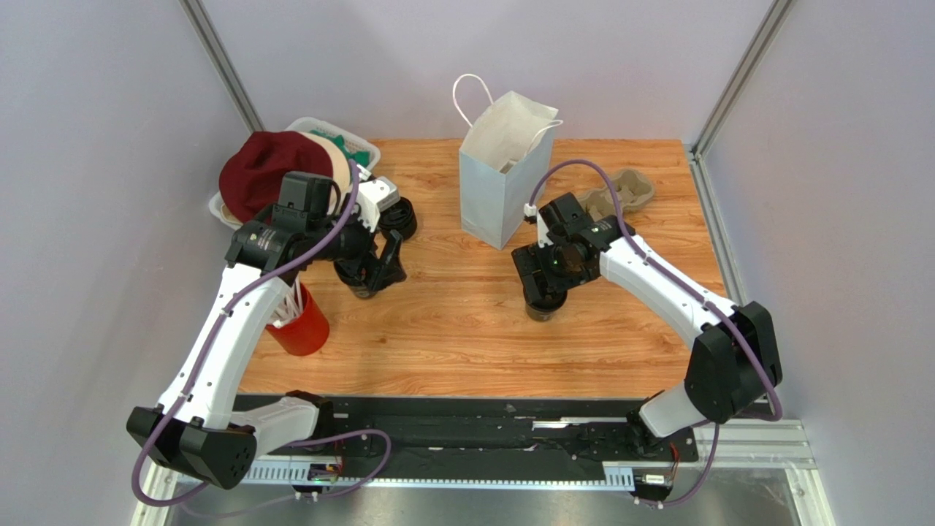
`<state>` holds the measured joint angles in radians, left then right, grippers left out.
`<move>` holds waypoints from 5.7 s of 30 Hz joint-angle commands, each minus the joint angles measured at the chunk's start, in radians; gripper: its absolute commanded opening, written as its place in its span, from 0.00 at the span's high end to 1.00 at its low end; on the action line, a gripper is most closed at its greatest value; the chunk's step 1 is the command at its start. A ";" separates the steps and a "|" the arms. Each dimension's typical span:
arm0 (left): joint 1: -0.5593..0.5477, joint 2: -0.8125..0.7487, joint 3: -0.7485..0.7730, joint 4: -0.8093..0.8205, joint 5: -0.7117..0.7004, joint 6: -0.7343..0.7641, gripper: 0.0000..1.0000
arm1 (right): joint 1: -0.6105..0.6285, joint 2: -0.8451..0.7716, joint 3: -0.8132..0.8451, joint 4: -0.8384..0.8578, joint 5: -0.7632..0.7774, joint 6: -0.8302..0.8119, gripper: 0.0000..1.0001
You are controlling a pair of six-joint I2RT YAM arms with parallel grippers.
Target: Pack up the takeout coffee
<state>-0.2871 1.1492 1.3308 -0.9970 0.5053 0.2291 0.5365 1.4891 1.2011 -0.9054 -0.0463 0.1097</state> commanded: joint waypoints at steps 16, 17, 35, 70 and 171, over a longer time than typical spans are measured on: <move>0.006 -0.013 -0.001 0.031 -0.001 -0.011 0.01 | 0.006 0.073 0.123 -0.024 -0.017 0.042 0.02; 0.005 -0.011 0.001 0.032 -0.001 -0.010 0.01 | 0.010 0.073 0.124 -0.026 -0.012 0.044 0.02; 0.006 -0.014 -0.004 0.032 -0.001 -0.010 0.01 | 0.043 0.088 0.097 0.008 0.045 0.044 0.09; 0.006 -0.025 -0.002 0.032 -0.008 -0.011 0.01 | 0.049 0.017 0.195 -0.026 0.077 -0.171 0.66; -0.406 0.948 0.950 0.239 -0.283 0.337 0.38 | -0.066 -0.625 0.361 -0.066 0.175 -0.485 0.67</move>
<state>-0.6907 2.0945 2.2372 -0.7677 0.2276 0.5709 0.4778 0.8639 1.5665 -1.0279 0.1425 -0.3721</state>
